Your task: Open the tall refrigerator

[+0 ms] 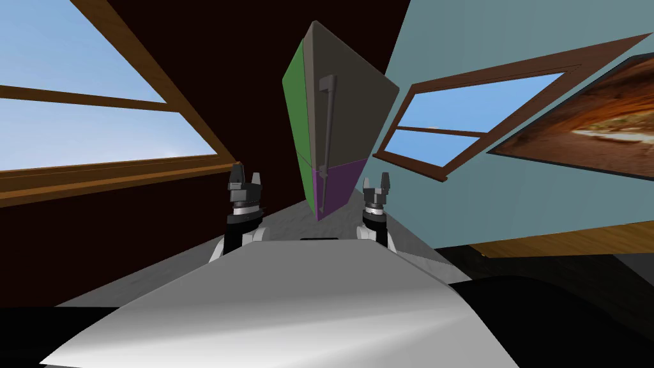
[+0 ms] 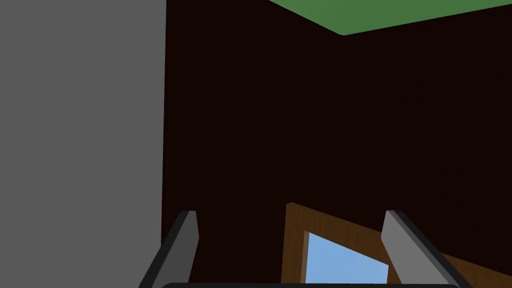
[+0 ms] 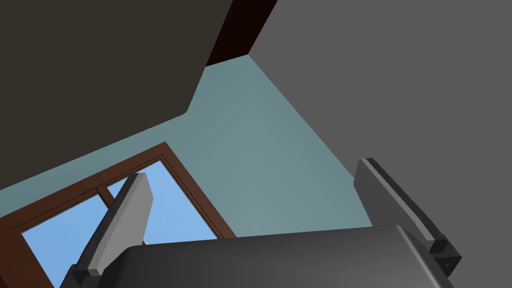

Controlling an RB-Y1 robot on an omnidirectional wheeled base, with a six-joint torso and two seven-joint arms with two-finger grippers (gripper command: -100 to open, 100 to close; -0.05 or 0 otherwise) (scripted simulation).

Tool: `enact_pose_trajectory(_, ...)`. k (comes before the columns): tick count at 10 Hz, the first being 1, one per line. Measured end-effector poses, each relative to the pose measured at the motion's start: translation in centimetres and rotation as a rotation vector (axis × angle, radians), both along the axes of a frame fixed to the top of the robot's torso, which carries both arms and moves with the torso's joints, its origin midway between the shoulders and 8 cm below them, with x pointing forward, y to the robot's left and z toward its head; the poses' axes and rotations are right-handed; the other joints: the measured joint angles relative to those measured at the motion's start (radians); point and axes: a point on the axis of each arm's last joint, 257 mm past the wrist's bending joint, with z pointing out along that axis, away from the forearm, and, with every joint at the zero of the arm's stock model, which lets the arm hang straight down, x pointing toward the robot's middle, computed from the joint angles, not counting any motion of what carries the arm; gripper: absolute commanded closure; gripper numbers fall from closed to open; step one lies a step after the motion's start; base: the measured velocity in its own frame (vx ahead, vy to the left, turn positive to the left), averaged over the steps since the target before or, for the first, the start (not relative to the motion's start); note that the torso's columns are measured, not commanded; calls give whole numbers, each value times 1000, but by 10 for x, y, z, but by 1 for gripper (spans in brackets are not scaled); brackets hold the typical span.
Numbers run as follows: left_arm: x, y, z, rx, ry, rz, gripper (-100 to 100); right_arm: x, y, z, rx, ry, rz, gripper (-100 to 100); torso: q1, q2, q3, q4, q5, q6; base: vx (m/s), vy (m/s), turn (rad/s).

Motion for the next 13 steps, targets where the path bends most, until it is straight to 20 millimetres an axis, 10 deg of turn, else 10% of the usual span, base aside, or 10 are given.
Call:
enact_pose_trajectory(9, 0, 0, 0, 0, 0, 0, 0, 0, 0, 0, 0, 0, 0, 0, 0, 618, -1234, 617, 0, 0, 0, 0, 0)
enact_pose_trajectory(10, 0, 0, 0, 0, 0, 0, 0, 0, 0, 0, 0, 0, 0, -100, 0, 691, -1382, 691, 0, 0, 18, 20, -22)
enact_pose_trajectory(13, 0, 0, 0, 0, 0, 0, 0, 0, 0, -7, -88, 30, -6, -100, 2, 735, -1476, 736, 1, 0, 49, 57, -50)
